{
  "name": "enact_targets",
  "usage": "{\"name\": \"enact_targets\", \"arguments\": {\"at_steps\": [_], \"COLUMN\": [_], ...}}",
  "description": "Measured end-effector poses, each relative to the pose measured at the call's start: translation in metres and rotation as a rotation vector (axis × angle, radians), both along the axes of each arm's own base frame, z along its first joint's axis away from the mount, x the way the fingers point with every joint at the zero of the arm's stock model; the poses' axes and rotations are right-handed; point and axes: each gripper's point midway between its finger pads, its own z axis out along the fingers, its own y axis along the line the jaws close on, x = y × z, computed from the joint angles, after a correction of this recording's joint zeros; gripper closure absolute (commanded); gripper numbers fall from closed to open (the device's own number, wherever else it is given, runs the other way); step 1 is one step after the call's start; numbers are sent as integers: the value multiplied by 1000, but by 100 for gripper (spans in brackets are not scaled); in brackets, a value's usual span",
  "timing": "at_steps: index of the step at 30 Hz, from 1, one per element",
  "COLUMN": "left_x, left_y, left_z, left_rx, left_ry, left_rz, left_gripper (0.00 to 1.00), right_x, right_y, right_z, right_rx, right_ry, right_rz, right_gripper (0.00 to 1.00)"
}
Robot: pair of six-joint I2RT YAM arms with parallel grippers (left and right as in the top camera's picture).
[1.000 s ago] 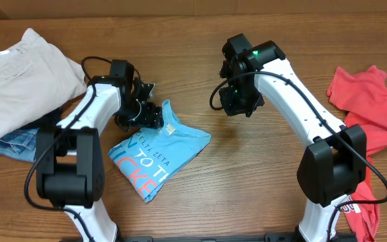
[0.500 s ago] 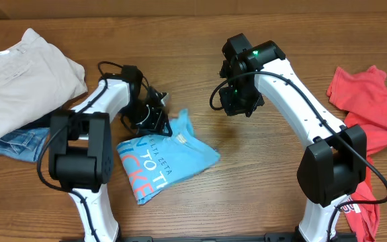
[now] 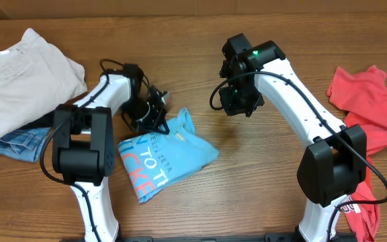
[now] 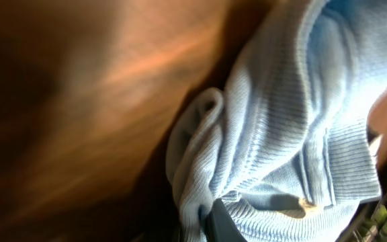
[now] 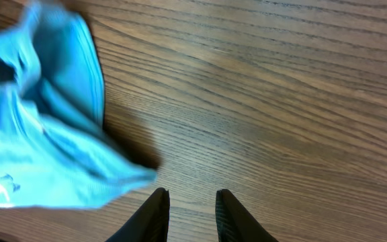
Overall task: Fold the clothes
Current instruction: 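Carry the blue shirt left and place it on the beige stack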
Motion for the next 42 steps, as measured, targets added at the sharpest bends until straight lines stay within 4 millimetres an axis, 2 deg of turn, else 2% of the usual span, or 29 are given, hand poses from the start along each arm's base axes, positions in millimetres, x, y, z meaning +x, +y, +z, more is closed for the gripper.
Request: {"name": "enact_targets", "arguments": {"at_steps": [2,7,10,17,24,30,34,36,39,40,42], "left_x": [20,77,92,103,114,125,123,124,128,129,130], "left_y": [12,56,82,134,192,244,268,279,298,300,320], "left_z": [12,58,76,111,161,176,182,192,217,220,243], "left_rx": [33,141,224,388,511,545,536,517,495,494,490], "left_ry": [-24,-167,-214,-304,-467,-545,-553,-569,-628,-634,-690], "left_rz": [36,138,208,353,503,646,717,757,823,828,886], "left_gripper": [96,96,96,96,95,95,94,94,92,92,91], "right_x": [0,0,1,4,8,7,7,7,7,7,7], "right_y": [0,-1,-3,-9,-16,-17,-17,-17,-17,-17,-17], "right_z": [0,0,0,-1,-1,-1,-1,-1,-1,-1,-1], "right_rx": [0,-6,-16,-31,-35,-37,-37,-37,-36,-36,-36], "right_ry": [-1,-2,-7,-14,-16,-13,-11,-11,-13,-12,-12], "right_rz": [0,0,-1,-10,-28,-28,-28,-28,-28,-28,-28], "right_gripper": [73,74,74,74,74,74,74,74,73,74,73]}}
